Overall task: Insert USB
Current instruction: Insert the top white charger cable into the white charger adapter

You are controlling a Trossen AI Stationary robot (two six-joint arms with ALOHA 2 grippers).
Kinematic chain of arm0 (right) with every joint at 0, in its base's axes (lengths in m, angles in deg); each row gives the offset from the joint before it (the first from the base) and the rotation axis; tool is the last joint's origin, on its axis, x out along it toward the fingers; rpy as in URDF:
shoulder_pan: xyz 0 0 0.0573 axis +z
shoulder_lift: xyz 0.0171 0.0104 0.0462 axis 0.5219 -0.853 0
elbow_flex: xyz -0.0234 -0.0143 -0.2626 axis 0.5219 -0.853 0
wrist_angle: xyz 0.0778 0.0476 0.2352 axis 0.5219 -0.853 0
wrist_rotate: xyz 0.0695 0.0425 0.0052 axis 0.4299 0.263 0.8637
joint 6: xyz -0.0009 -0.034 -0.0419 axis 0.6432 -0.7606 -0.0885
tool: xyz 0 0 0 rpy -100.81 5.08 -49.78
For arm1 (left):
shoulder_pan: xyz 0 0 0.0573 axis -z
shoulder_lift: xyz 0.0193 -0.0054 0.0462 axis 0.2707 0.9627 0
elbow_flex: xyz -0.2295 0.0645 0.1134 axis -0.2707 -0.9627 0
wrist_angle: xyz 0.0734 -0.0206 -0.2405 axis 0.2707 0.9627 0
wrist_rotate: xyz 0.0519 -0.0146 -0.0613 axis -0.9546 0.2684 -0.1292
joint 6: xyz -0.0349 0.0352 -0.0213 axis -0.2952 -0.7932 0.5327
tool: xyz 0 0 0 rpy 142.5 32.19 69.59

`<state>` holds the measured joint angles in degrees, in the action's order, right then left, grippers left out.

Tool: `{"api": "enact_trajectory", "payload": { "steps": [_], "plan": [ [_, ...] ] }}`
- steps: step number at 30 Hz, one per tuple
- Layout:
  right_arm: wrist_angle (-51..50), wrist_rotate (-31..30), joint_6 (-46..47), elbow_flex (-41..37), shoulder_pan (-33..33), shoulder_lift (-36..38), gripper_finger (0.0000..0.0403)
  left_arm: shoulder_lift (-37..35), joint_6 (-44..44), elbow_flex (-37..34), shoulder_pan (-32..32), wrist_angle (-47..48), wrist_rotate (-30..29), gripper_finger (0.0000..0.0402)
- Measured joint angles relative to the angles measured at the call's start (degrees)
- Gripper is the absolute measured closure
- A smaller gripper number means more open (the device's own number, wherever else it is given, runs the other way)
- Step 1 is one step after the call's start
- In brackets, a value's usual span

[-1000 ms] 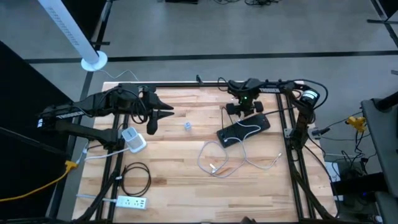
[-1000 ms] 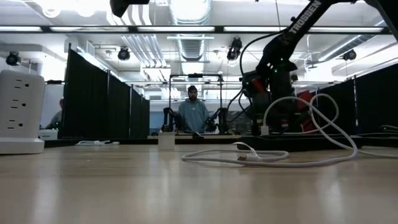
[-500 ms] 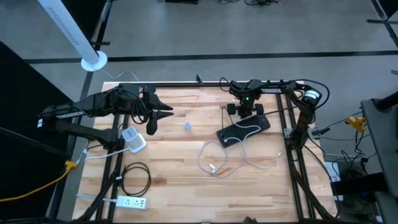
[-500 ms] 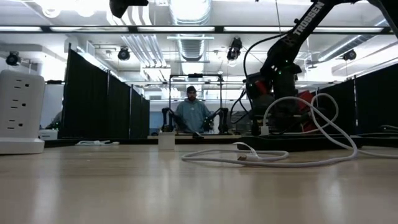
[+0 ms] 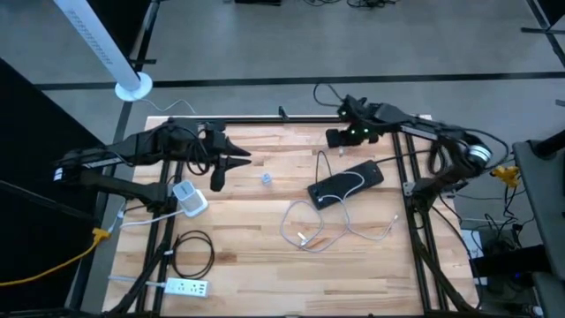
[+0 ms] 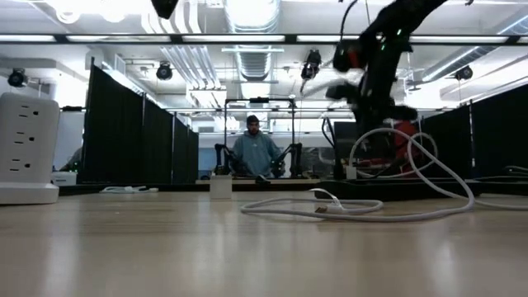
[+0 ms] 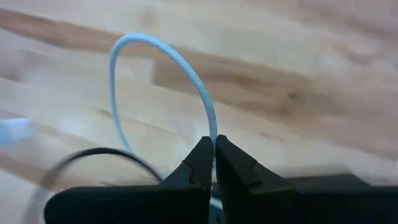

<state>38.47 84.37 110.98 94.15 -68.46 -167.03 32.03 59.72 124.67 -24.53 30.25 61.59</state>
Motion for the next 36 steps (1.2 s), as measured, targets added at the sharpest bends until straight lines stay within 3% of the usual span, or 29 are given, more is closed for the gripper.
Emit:
{"api": "enact_trajectory", "payload": {
  "steps": [6, 10, 13, 24, 31, 36],
  "plan": [
    [7.3, -3.3, -0.6, 0.2, 2.2, 9.0, 0.0403, 3.6, -0.5, 0.0, -1.4, -9.0, 0.6, 0.0335],
    [14.1, -6.2, -7.5, 0.2, 5.3, 11.9, 0.0403, 7.3, 4.7, 0.0, -3.8, -17.1, 7.6, 0.0335],
    [19.4, -7.4, -14.0, 0.2, 8.8, 12.8, 0.0403, 10.7, 11.4, 0.0, -6.1, -20.9, 11.7, 0.0335],
    [27.7, -9.2, -31.7, 0.2, 19.3, 13.1, 0.0403, 17.3, 19.4, 0.0, -11.7, -26.1, 12.5, 0.0334],
    [28.7, -13.3, -43.7, 0.2, 23.8, 12.7, 0.0403, 18.6, 20.5, 0.0, -13.1, -33.6, 12.8, 0.0287],
    [28.7, -18.2, -52.9, 0.2, 25.2, 12.7, 0.0403, 22.0, 21.9, 0.0, -12.8, -37.7, 19.2, 0.0246]
  ]
}}
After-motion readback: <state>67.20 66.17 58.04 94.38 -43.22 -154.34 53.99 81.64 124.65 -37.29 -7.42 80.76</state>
